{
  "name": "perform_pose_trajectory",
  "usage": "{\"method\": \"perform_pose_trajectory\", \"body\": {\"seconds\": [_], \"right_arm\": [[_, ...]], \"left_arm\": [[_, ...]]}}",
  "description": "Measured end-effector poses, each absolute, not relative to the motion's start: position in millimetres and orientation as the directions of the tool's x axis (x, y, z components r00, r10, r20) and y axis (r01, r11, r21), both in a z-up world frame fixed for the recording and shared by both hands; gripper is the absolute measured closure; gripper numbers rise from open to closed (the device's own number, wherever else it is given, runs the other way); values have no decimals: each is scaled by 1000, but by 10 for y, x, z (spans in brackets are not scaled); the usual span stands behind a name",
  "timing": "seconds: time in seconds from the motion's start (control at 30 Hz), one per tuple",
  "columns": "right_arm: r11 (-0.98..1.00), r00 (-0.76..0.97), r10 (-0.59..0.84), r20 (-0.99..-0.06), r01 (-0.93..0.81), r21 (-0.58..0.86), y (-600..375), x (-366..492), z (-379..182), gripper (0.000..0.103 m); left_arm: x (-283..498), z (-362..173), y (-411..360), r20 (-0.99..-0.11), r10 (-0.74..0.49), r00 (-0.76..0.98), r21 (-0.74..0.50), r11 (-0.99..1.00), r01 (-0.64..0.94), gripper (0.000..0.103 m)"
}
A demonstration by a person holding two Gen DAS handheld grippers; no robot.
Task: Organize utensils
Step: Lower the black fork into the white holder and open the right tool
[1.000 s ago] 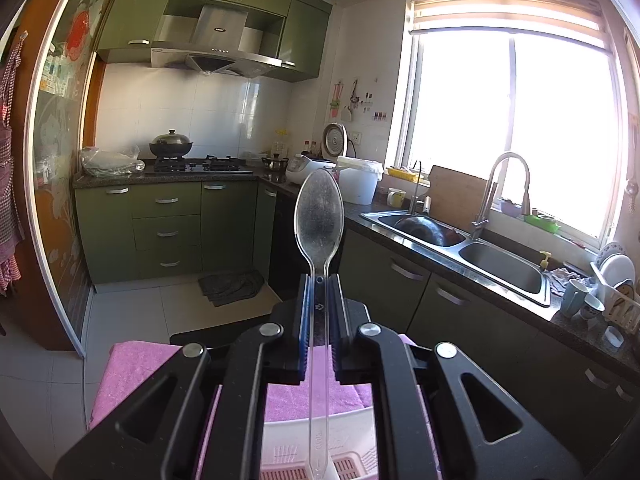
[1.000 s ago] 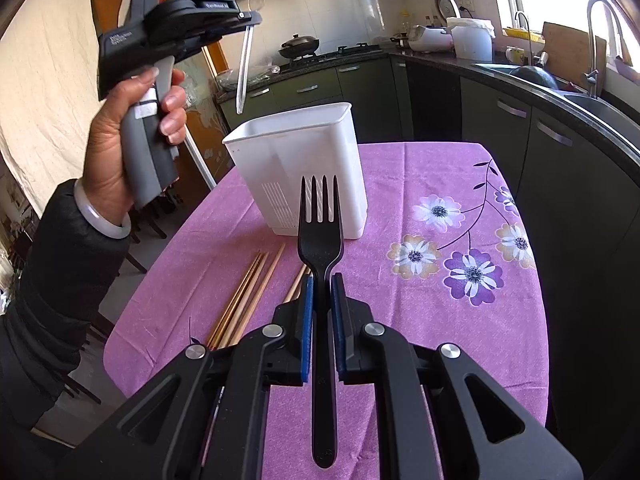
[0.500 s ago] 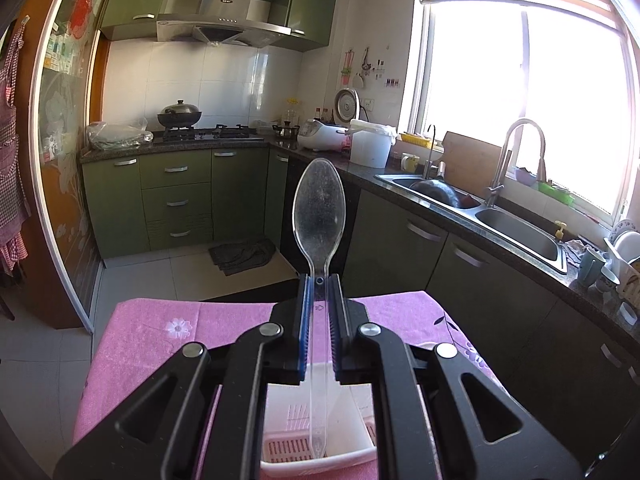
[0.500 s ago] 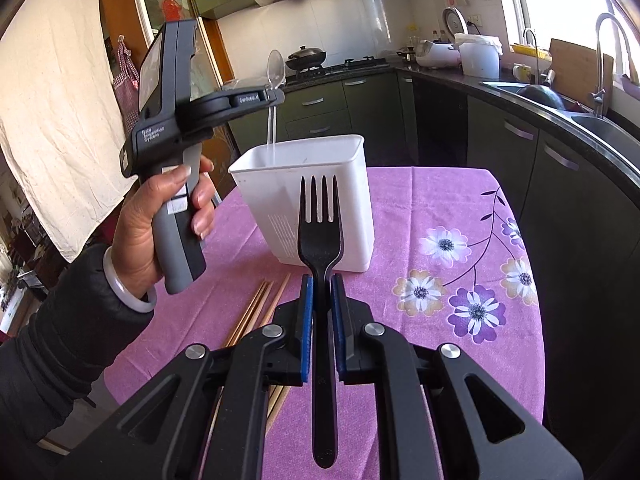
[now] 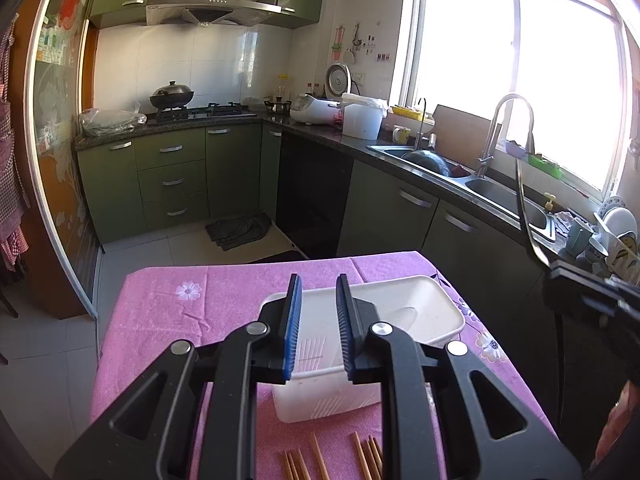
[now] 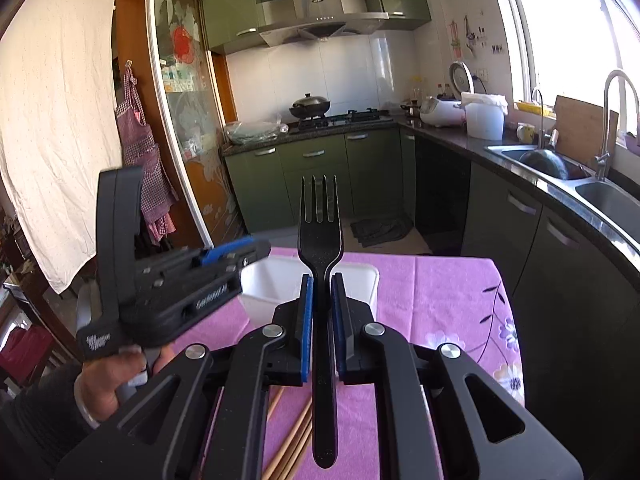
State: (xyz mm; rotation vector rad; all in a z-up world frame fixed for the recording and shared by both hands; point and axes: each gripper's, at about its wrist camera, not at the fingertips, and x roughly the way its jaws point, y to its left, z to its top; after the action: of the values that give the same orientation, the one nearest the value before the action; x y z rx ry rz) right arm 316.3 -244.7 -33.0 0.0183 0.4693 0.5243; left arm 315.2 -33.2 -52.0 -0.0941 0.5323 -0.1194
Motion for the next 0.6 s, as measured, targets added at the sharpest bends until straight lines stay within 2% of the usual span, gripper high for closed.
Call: {"method": "perform_pose_trajectory", "body": {"seconds": [0.17,0.33,0.6], "right_arm": [[882,821,469,-325,-454,126,-2218,3510,-189,93],[901,859,432,-275,-422,98,-2001,3871,-268,93],[925,884,379,-275,-366,98,-1960,4115,-612,93]], "left_arm": [[2767,-559,-103,-491,-178,853,-228,971,71,82],[2358,-634,-25,-484,-182,856,-222,972,81,79],[2113,-636,20,-496,-205,844,-229,968,101,75]]}}
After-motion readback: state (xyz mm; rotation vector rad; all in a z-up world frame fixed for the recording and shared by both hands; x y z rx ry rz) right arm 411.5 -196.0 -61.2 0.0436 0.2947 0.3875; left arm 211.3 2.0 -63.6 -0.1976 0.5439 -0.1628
